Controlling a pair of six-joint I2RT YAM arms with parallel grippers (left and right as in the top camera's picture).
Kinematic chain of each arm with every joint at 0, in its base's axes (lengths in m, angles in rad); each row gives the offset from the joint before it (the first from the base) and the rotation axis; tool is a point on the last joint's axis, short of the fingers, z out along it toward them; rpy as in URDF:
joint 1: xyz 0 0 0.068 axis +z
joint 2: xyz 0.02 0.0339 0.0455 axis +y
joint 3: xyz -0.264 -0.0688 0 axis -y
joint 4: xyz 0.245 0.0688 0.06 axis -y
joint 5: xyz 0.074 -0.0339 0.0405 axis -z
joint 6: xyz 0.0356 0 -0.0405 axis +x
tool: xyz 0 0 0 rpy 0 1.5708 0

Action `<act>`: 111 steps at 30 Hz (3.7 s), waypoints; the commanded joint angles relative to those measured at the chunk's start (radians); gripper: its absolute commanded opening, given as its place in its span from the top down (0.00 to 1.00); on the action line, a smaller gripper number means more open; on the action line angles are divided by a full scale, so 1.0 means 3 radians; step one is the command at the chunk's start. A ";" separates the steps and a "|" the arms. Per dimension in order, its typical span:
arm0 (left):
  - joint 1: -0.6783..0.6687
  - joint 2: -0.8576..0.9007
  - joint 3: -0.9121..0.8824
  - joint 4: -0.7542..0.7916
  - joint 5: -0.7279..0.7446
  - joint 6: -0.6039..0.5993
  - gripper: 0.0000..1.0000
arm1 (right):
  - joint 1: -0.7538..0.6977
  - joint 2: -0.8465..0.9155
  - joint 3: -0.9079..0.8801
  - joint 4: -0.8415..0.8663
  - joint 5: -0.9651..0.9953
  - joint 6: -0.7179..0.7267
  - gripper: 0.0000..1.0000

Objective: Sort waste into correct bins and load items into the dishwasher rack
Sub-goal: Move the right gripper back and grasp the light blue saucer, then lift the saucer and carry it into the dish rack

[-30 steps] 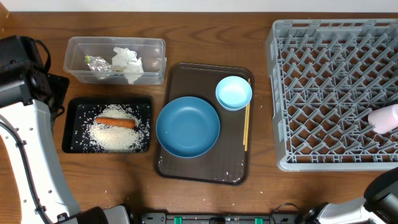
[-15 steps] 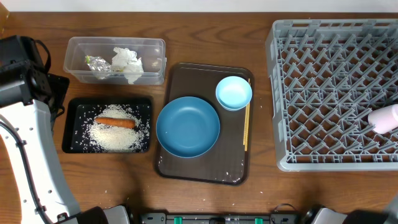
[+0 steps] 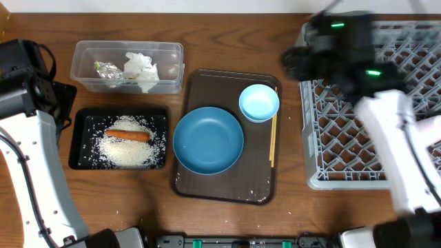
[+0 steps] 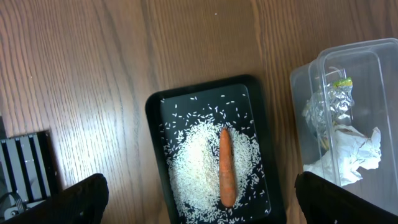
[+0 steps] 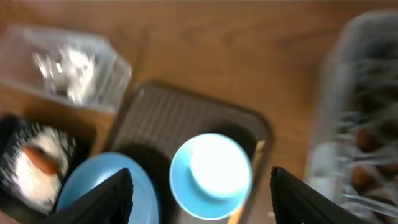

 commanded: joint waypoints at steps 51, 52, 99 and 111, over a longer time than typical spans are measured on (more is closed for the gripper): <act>0.0017 0.0001 -0.0025 -0.0013 -0.0018 -0.0043 0.02 | 0.0777 0.1147 0.1030 -0.0323 0.0707 0.0910 0.99; 0.0017 0.0001 -0.0027 -0.0013 -0.0018 -0.0043 0.02 | 0.0699 0.1090 0.1088 -0.0354 0.0652 0.0857 0.99; 0.0017 0.0001 -0.0025 -0.0013 -0.0018 -0.0043 0.02 | -0.3391 0.1893 0.1218 0.0566 -0.4032 0.0219 0.99; 0.0017 0.0001 -0.0027 -0.0013 -0.0018 -0.0043 0.02 | -0.3360 0.2310 0.1213 0.0565 -0.3905 0.0356 0.99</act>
